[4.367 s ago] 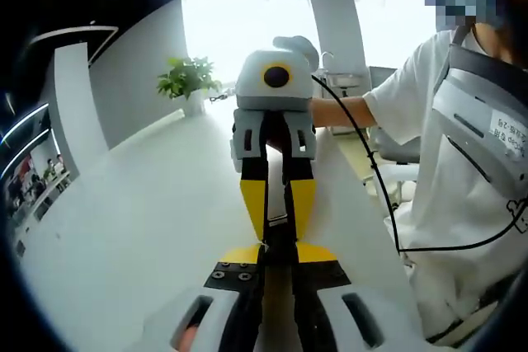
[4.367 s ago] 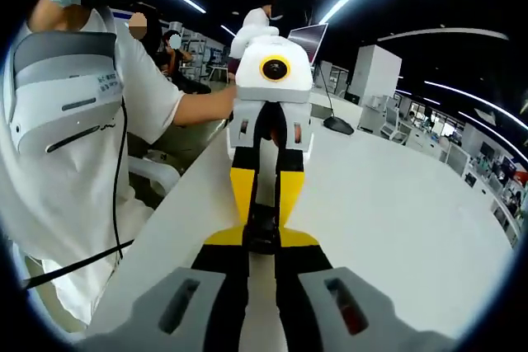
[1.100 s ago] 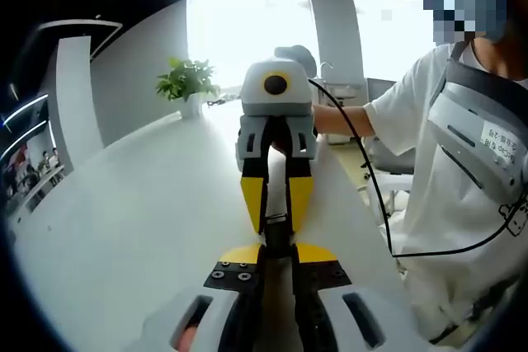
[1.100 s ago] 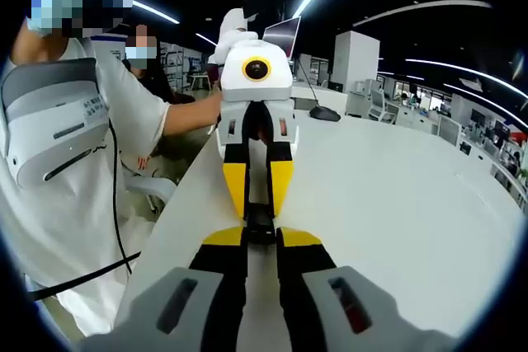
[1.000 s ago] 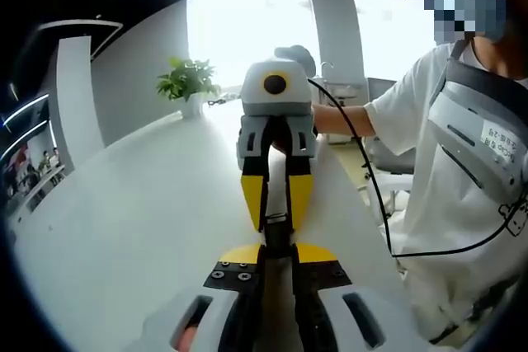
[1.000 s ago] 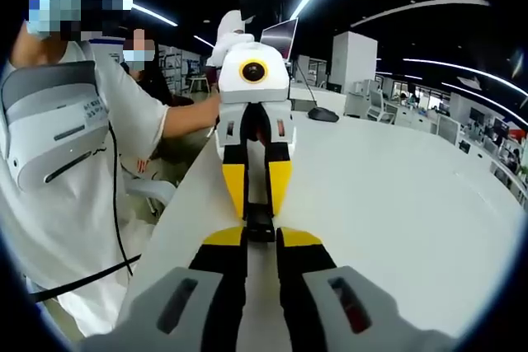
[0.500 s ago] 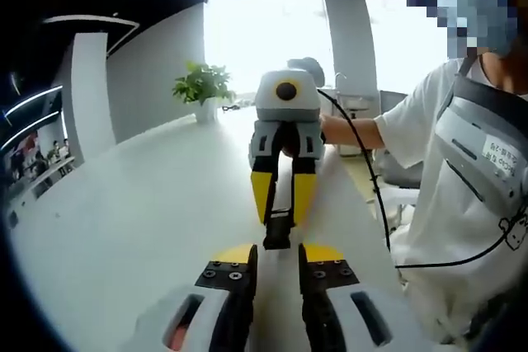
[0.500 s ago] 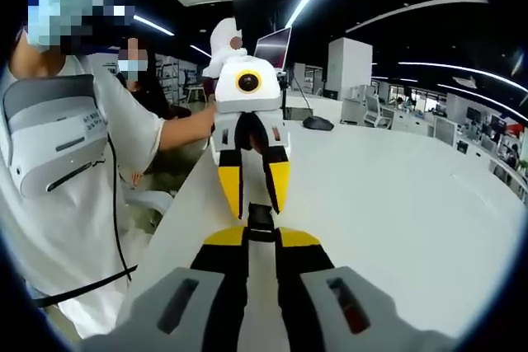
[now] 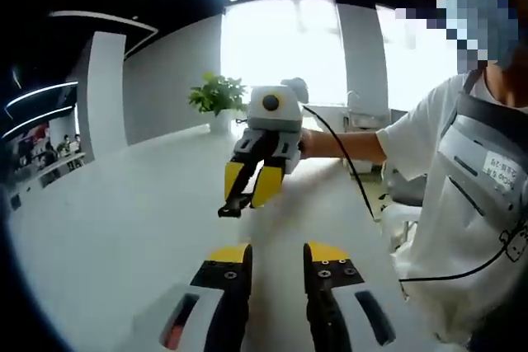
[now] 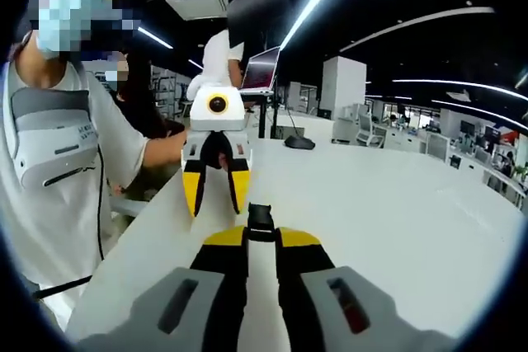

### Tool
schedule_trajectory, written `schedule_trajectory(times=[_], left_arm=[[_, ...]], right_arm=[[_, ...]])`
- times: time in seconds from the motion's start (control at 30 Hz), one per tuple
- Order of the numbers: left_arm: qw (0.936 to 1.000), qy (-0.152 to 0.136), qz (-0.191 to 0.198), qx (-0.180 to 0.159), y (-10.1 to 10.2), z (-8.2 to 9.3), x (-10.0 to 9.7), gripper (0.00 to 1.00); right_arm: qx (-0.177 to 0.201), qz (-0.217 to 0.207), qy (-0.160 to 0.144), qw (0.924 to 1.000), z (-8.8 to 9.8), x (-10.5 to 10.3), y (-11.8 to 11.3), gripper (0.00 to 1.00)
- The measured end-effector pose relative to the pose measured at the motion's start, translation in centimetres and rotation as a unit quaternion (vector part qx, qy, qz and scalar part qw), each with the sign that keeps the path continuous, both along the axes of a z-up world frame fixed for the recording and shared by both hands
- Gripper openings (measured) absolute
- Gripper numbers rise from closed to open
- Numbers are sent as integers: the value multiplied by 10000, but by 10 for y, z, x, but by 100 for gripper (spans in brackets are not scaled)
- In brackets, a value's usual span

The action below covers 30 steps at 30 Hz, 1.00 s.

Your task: Snap the two parts of the plastic buckle together until the buckle closes and remains connected.

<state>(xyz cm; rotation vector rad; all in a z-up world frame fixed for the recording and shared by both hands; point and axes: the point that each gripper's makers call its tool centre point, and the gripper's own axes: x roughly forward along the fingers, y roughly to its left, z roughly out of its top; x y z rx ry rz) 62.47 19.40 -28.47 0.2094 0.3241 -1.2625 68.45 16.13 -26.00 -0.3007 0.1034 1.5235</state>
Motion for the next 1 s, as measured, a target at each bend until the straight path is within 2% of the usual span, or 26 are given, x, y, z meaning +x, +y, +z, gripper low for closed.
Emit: schedule_trajectory(times=[0.1,0.3,0.5,0.8,1.0], left_arm=[[9999,-11,119,-103,5,2,2,24],[9992,-21,386,-88,16,0,5,24],[9984,-110,507,-229,23,7,0,24],[9964,-128,728,-410,32,17,-5,23],[9961,-96,762,-426,34,18,-5,23]], right_arm=[[-2,-22,-31,10000,3,15,-2,10],[24,-57,-55,10000,6,45,-3,10],[48,-138,-20,9999,8,78,-2,10],[-60,-275,223,9994,-6,140,-1,10],[-176,-304,327,9988,-16,165,5,10]])
